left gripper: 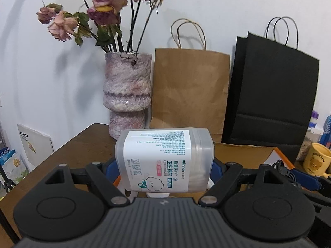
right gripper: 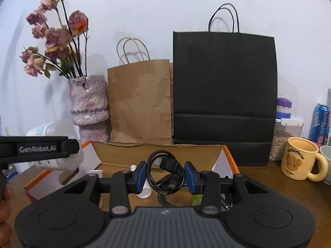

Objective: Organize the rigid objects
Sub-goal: 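Carry the swab container and small cable over the red box with both tools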

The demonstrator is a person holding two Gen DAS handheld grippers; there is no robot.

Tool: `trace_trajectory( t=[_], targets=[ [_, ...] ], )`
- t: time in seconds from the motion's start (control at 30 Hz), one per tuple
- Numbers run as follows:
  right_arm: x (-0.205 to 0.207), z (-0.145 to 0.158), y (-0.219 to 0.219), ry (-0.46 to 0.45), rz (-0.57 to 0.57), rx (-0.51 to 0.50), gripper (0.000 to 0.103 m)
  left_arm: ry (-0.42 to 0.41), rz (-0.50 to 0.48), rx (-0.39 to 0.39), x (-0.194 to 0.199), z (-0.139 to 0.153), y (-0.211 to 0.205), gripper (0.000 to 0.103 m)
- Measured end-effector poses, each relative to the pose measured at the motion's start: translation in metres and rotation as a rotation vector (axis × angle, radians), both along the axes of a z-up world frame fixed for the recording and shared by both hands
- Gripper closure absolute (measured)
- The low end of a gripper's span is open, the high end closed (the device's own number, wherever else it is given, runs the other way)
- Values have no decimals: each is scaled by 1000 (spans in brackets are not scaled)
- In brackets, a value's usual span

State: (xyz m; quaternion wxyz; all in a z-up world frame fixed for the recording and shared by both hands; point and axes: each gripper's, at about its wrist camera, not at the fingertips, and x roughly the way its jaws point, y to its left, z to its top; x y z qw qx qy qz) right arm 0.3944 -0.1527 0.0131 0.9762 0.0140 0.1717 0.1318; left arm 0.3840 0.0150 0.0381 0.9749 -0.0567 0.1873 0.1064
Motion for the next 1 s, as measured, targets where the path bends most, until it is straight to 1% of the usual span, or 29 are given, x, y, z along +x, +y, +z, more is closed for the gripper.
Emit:
trace_trajectory(
  t=[0.13, 0.23, 0.3, 0.4, 0.43, 0.47, 0.5, 0.53, 0.57, 0.6, 0.63, 0.67, 0.73, 1.0],
  targets=[
    [19, -8, 3, 13, 8, -15, 64, 12, -2, 20, 16, -5, 4, 20],
    [29, -15, 4, 43, 7, -21, 64, 27, -2, 31, 24, -10, 6, 20],
    [34, -19, 3, 67, 3, -19, 64, 39, 1, 34, 28, -13, 8, 20],
    [34, -21, 3, 76, 1, -27, 64, 47, -2, 31, 28, -14, 8, 19],
    [33, -22, 3, 76, 2, -28, 63, 46, -2, 29, 27, -14, 8, 18],
    [32, -22, 3, 74, 2, -27, 62, 39, -7, 31, 25, -13, 8, 12],
    [31, -22, 2, 71, 0, -28, 60, 29, -9, 32, 24, -12, 8, 9],
    [30, -21, 1, 67, -4, -29, 50, 13, -7, 33, 21, -10, 7, 1],
    [29, -19, 0, 61, -8, -28, 35, 1, -4, 34, 19, -8, 7, 0],
    [27, -18, -1, 52, -14, -27, 25, -8, -3, 36, 17, -7, 7, 0],
    [26, -17, -2, 41, -22, -26, 10, -13, -6, 32, 17, -5, 8, 0],
    [24, -16, -3, 26, -30, -25, 3, -14, -8, 24, 17, -5, 8, 0],
    [23, -14, -5, 13, -44, -25, 0, -10, -11, 14, 17, -5, 10, 0],
    [25, -14, -5, 24, -54, -34, 0, -4, -7, 16, 18, -5, 10, 0]
  ],
)
